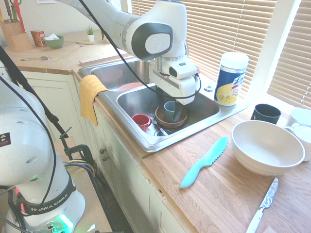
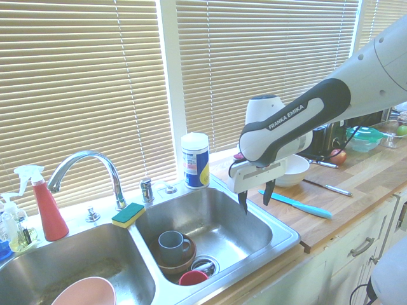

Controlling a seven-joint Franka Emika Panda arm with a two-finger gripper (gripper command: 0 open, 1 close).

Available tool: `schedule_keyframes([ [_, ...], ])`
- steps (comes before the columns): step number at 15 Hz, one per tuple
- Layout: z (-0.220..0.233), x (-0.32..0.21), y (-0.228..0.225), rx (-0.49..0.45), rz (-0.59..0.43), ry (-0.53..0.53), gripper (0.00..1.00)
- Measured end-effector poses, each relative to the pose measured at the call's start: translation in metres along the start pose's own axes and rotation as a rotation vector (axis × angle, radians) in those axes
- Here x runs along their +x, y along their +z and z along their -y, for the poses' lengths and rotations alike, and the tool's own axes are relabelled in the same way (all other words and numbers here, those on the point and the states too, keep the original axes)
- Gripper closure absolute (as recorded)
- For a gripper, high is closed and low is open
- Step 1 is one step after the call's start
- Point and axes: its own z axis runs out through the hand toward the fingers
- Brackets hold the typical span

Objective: Put the knife into the sink

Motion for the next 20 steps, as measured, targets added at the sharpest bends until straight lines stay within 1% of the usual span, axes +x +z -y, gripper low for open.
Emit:
schedule_keyframes([
  [3, 0.002, 0.002, 0.003, -0.005, 0.006, -0.002, 0.0],
  [4, 0.003, 0.003, 0.003, -0.005, 0.007, -0.023, 0.0],
  [7, -0.011, 0.015, 0.005, -0.033, 0.011, -0.165, 0.0],
  [10, -0.045, 0.046, 0.008, -0.063, 0.009, -0.258, 0.0],
  [16, -0.105, 0.088, 0.022, -0.101, 0.03, -0.289, 0.0],
  [20, -0.135, 0.109, 0.041, -0.104, 0.036, -0.27, 0.0],
])
